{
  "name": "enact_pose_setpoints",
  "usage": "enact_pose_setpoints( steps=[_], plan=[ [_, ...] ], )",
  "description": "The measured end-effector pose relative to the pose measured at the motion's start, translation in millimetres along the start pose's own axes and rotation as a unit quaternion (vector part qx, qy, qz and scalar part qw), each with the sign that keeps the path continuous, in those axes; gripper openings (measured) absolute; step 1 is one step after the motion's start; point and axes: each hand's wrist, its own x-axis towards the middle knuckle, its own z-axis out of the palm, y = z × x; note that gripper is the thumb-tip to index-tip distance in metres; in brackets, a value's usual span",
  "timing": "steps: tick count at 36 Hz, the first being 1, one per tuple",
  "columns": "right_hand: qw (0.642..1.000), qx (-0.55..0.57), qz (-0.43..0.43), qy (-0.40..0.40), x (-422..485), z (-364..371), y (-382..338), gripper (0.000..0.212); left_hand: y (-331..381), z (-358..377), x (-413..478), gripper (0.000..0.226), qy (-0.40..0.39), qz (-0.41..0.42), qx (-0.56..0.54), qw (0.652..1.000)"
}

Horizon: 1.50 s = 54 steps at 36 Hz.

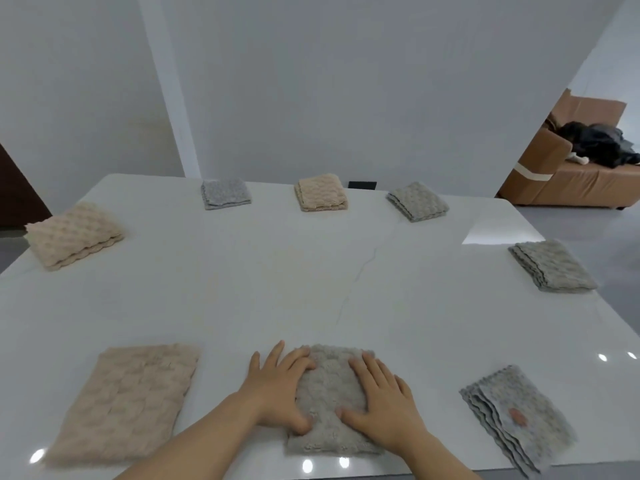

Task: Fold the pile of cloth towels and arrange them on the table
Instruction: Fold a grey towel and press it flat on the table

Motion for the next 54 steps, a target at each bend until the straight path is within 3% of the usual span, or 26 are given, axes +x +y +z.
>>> enact_pose_setpoints(
  steps=[6,9,15,18,22,29,35,41,48,51,54],
  plan=[
    [1.0,0.004,-0.008,0.008,-1,0,3,0.086,14,-10,0,0.08,0.005,-0.015,0.043,0.999],
    [0.999,0.025,-0.015,0.023,-1,-2,5,0.082,24,-15,1,0.06,0.056,-0.027,0.056,0.996],
    [0.994,0.085,-0.043,0.052,0,-18,23,0.055,58,-13,13,0.031,0.221,-0.05,0.043,0.973],
    [0.99,0.121,-0.051,0.052,2,-29,41,0.037,84,-9,23,0.028,0.259,-0.05,0.006,0.965],
    [0.987,0.122,-0.072,0.073,0,-44,73,0.032,120,0,39,0.029,0.282,-0.046,-0.049,0.957],
    [0.982,0.099,-0.084,0.139,-11,-71,152,0.026,195,18,63,0.028,0.264,-0.068,-0.139,0.952],
    [0.985,0.048,0.014,0.164,-28,-85,217,0.04,248,42,80,0.021,0.121,-0.141,-0.381,0.906],
    [0.984,0.122,0.108,0.077,-40,-85,259,0.056,265,49,94,0.027,0.079,-0.196,-0.391,0.896],
    [0.972,0.196,0.133,-0.006,-36,-91,270,0.018,276,56,93,0.038,0.095,-0.24,-0.33,0.908],
    [0.968,0.215,0.132,-0.019,-37,-93,271,0.023,281,55,92,0.037,0.098,-0.246,-0.297,0.918],
    [0.962,0.238,0.134,-0.017,-38,-94,271,0.028,285,54,94,0.022,0.101,-0.25,-0.29,0.918]
  ],
)
